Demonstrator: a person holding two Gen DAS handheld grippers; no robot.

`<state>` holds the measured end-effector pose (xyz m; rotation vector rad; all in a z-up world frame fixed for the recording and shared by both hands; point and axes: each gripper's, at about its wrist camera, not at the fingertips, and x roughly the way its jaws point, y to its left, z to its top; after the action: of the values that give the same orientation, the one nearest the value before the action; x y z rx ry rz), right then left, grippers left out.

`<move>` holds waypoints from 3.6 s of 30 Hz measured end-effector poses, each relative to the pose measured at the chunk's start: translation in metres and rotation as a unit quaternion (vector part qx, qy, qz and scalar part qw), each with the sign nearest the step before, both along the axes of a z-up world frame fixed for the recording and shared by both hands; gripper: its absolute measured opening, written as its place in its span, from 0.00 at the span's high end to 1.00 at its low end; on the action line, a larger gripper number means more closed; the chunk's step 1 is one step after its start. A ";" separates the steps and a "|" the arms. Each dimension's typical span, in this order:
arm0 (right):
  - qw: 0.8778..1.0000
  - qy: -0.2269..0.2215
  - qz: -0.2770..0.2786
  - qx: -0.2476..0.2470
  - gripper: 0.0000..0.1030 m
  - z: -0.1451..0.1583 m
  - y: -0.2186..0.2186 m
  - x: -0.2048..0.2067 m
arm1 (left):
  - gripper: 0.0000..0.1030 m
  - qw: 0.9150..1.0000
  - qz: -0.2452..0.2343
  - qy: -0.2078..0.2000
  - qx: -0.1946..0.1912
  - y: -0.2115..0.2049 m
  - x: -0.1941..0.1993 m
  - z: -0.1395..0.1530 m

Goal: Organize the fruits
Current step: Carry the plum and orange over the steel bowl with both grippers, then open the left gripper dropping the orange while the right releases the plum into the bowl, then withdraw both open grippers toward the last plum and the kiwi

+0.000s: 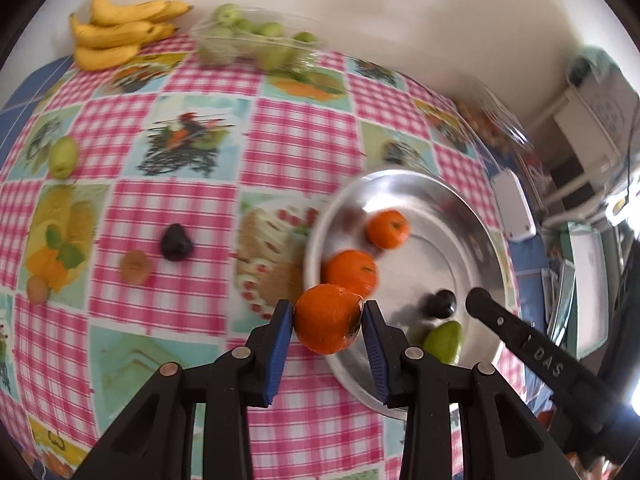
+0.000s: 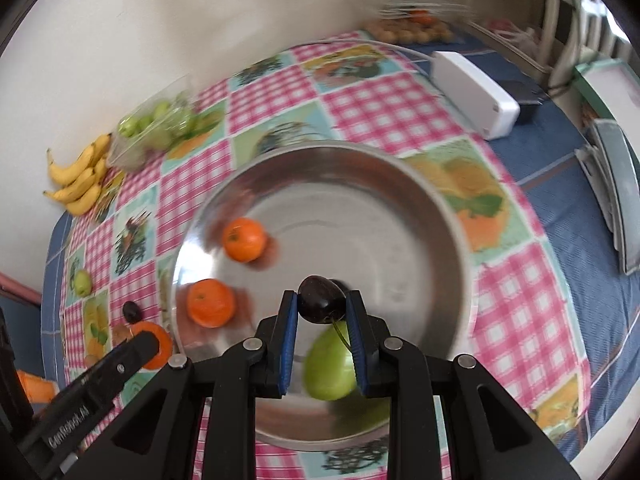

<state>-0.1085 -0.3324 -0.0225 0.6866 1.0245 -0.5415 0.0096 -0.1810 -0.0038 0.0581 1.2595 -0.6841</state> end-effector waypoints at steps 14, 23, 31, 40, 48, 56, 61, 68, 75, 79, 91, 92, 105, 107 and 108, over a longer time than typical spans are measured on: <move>0.999 0.031 -0.023 0.024 0.74 -0.019 -0.015 -0.015 | 0.63 0.998 -0.049 -0.002 0.028 -0.035 -0.028 -0.011; 0.999 0.035 -0.022 0.031 0.74 -0.023 -0.016 -0.017 | 0.61 0.998 -0.050 0.003 0.029 -0.036 -0.027 -0.012; 0.999 0.022 -0.025 0.026 0.74 -0.016 -0.016 -0.016 | 0.55 0.999 -0.042 0.006 0.022 -0.031 -0.023 -0.008; 0.999 0.013 -0.024 0.022 0.74 -0.008 -0.015 -0.015 | 0.43 1.000 -0.008 0.009 0.027 -0.016 -0.010 -0.008; 1.000 0.017 -0.009 0.011 0.38 -0.011 -0.008 -0.006 | 0.22 0.997 0.041 0.008 0.059 0.007 0.008 -0.018; 0.999 0.025 0.020 -0.010 0.22 -0.011 0.003 0.003 | 0.01 0.993 0.077 0.005 0.084 0.025 0.021 -0.029; 0.999 0.039 0.027 -0.012 0.22 -0.017 0.006 0.008 | 0.00 0.993 0.083 0.006 0.087 0.031 0.025 -0.032; 0.998 0.042 0.032 -0.019 0.06 -0.021 0.008 0.009 | 0.00 0.990 0.092 -0.019 0.102 0.035 0.027 -0.033; 0.998 0.045 0.036 -0.021 0.01 -0.024 0.009 0.010 | 0.00 0.988 0.100 -0.033 0.113 0.040 0.031 -0.033; 0.998 0.047 0.037 -0.024 0.01 -0.025 0.009 0.009 | 0.00 0.988 0.100 -0.035 0.117 0.043 0.032 -0.034; 0.996 0.068 0.038 -0.032 0.01 -0.022 0.015 0.009 | 0.00 0.988 0.093 -0.047 0.117 0.041 0.033 -0.027; 0.996 0.070 0.037 -0.030 0.01 -0.022 0.016 0.008 | 0.00 0.988 0.090 -0.045 0.113 0.041 0.033 -0.026; 0.996 0.062 0.044 -0.040 0.01 -0.010 0.033 0.011 | 0.00 0.987 0.093 -0.076 0.107 0.061 0.042 -0.006; 0.997 0.058 0.042 -0.037 0.01 -0.008 0.036 0.013 | 0.00 0.986 0.096 -0.083 0.107 0.067 0.044 -0.002; 0.997 0.055 0.041 -0.036 0.01 -0.008 0.038 0.014 | 0.00 0.986 0.098 -0.086 0.106 0.070 0.046 0.001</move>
<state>-0.0948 -0.2948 -0.0303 0.5543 1.1262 -0.5471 0.0551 -0.1112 -0.0032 0.1638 1.1502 -0.3657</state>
